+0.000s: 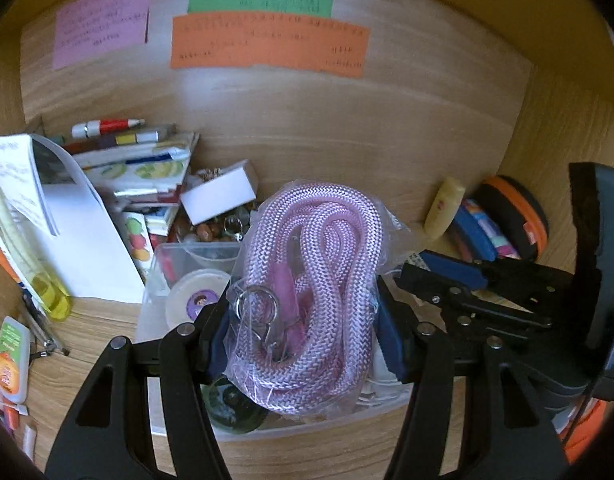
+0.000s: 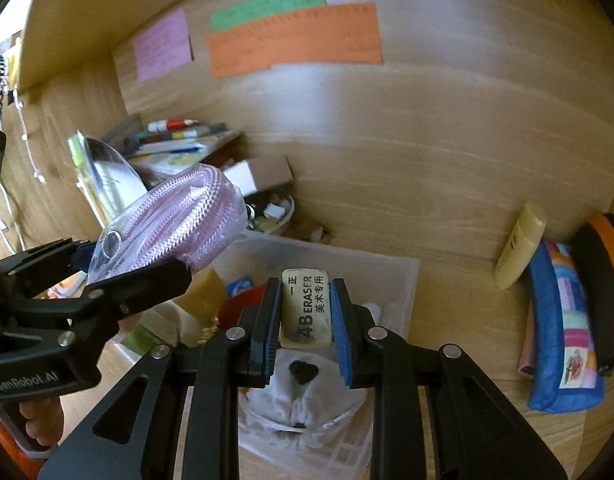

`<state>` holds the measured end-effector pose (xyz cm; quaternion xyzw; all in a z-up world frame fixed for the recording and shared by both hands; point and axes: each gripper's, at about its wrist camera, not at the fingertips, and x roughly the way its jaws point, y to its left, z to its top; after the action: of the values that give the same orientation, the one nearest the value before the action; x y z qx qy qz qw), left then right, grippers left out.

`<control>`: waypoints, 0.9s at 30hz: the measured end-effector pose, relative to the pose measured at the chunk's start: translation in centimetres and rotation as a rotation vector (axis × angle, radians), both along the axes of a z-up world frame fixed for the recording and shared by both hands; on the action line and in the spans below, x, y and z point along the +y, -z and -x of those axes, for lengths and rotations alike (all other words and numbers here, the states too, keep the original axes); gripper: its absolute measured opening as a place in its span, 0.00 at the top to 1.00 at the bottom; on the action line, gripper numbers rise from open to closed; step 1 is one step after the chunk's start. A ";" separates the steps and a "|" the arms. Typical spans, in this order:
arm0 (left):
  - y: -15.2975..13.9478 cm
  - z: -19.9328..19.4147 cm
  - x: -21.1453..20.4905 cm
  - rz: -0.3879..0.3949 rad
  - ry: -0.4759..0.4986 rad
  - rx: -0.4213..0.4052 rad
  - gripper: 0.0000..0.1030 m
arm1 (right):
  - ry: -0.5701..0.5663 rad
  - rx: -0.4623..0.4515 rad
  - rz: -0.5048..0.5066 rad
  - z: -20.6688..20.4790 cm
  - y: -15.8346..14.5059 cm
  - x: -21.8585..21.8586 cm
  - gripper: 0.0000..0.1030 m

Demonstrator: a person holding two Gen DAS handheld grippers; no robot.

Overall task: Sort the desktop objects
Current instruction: 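Carry the pink rope bag and eraser over the clear bin, then open both grippers to drop the rope bag and eraser into the bin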

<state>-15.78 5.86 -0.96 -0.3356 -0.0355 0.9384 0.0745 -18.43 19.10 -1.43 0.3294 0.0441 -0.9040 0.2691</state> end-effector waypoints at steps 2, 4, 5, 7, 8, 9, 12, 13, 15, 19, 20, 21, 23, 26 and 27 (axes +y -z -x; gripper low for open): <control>0.7 0.6 0.3 0.024 -0.004 -0.014 0.41 | 0.007 -0.007 0.003 0.3 0.5 0.1 0.79; 1.1 0.9 0.4 0.030 -0.006 -0.020 0.41 | 0.011 -0.013 0.002 0.4 1.0 0.2 0.79; 1.3 1.0 0.5 0.032 -0.006 -0.025 0.41 | 0.014 -0.017 -0.007 0.5 1.2 0.2 0.79; 1.6 1.3 0.6 0.026 -0.003 -0.031 0.41 | 0.011 -0.025 -0.008 0.6 1.5 0.2 0.79; 1.8 1.5 0.7 0.023 0.001 -0.039 0.41 | 0.011 -0.028 -0.013 0.6 1.7 0.1 0.79; 2.0 1.6 0.7 0.026 0.001 -0.041 0.41 | 0.014 -0.026 -0.018 0.6 1.7 0.1 0.79; 2.5 2.0 0.8 0.030 0.003 -0.061 0.41 | 0.030 0.001 -0.048 0.4 1.7 -0.1 0.79; 2.7 2.1 0.7 0.025 0.005 -0.068 0.41 | 0.031 0.010 -0.052 0.3 1.6 -0.1 0.79; 2.9 2.3 0.5 0.017 0.006 -0.081 0.41 | 0.031 0.016 -0.050 0.4 1.5 -0.1 0.79; 3.0 2.3 0.3 0.016 0.007 -0.086 0.41 | 0.031 0.027 -0.060 0.2 1.4 -0.1 0.79; 3.0 2.3 0.3 0.016 0.007 -0.085 0.40 | 0.030 0.028 -0.060 0.1 1.4 -0.1 0.79; 2.9 2.2 0.2 0.016 0.003 -0.082 0.39 | 0.028 0.028 -0.060 0.1 1.4 -0.1 0.78; 2.6 1.9 0.1 0.016 -0.003 -0.065 0.39 | 0.026 0.032 -0.057 -0.1 1.2 0.0 0.76; 1.8 1.5 0.0 0.021 -0.008 -0.041 0.35 | 0.032 0.043 -0.053 -0.3 1.0 0.1 0.68; 1.6 1.4 0.0 0.027 -0.015 -0.032 0.30 | 0.035 0.049 -0.049 -0.4 0.9 0.3 0.67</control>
<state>-17.16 5.84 -2.52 -0.3513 -0.0266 0.9338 0.0621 -18.07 19.38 -2.30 0.3144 0.0669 -0.9150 0.2439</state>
